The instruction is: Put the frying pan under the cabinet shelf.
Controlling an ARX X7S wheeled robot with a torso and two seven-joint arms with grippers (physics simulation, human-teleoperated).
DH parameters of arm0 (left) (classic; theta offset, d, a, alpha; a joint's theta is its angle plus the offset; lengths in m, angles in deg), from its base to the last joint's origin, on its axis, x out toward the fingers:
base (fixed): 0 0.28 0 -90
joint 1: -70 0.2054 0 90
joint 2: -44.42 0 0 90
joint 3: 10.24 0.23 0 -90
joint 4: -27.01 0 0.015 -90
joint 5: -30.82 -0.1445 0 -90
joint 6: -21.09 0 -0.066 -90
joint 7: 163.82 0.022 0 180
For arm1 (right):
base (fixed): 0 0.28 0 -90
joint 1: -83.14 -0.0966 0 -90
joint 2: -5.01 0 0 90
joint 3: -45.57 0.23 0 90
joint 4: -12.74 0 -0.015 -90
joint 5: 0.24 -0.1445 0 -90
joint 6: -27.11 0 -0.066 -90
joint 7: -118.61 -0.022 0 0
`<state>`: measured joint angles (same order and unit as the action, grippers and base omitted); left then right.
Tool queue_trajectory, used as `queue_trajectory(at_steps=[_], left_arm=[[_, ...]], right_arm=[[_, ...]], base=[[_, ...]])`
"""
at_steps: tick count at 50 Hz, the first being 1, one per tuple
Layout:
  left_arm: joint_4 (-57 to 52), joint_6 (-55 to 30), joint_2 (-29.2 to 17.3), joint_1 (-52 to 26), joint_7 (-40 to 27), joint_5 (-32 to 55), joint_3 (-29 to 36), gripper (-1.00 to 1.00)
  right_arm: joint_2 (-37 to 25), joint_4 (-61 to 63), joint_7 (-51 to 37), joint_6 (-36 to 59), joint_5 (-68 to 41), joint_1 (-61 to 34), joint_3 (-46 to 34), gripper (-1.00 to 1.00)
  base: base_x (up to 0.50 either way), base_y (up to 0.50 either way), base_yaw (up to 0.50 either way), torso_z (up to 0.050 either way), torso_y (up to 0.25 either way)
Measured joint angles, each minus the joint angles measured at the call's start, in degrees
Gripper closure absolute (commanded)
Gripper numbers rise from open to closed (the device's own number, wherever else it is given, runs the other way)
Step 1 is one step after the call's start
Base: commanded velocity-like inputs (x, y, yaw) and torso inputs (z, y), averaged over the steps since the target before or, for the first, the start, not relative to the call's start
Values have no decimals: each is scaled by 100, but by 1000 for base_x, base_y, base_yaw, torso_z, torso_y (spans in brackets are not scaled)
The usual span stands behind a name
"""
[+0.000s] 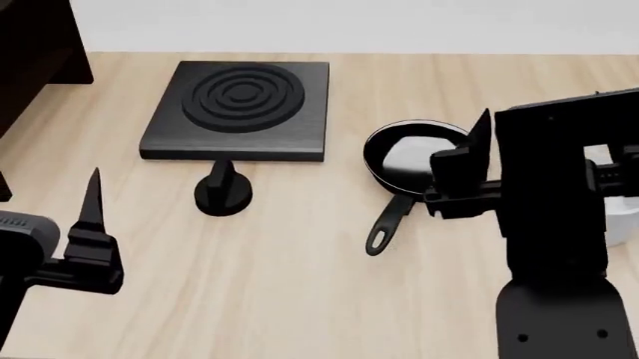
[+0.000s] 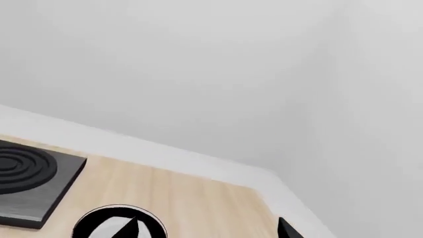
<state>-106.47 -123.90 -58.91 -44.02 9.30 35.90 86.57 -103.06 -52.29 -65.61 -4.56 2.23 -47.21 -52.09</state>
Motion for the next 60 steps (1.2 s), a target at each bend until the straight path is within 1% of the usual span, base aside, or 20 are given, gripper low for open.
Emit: queue_trajectory(at_steps=[12,26,43,57,60], left_arm=[[-374,-804,-86,-632,16,37,48,-100],[-337,-1497,-148,-1480,130,149,-49,-100],[-173,-2016,-185,-2251,144,197,34,-100],[-238,-2291,-229,-2536,133,230,76,-100],[-247,-2309,-225,-2550,132,258,91,-100]], right_arm=[[-80,-391,108,200,-3,-669,-109,-100],[-136,-482,208,371,-30,-995,-231,-100],[-226,-356,342,803,-27,-1493,-468,-100],[-251,-280,401,1046,-10,-1817,-681,-100],[-277,-280,407,1067,18,-1856,-725,-100]], base=[[0,0,0,0,0],[0,0,0,0,0],[0,0,0,0,0],[0,0,0,0,0],[0,454,0,0,0]])
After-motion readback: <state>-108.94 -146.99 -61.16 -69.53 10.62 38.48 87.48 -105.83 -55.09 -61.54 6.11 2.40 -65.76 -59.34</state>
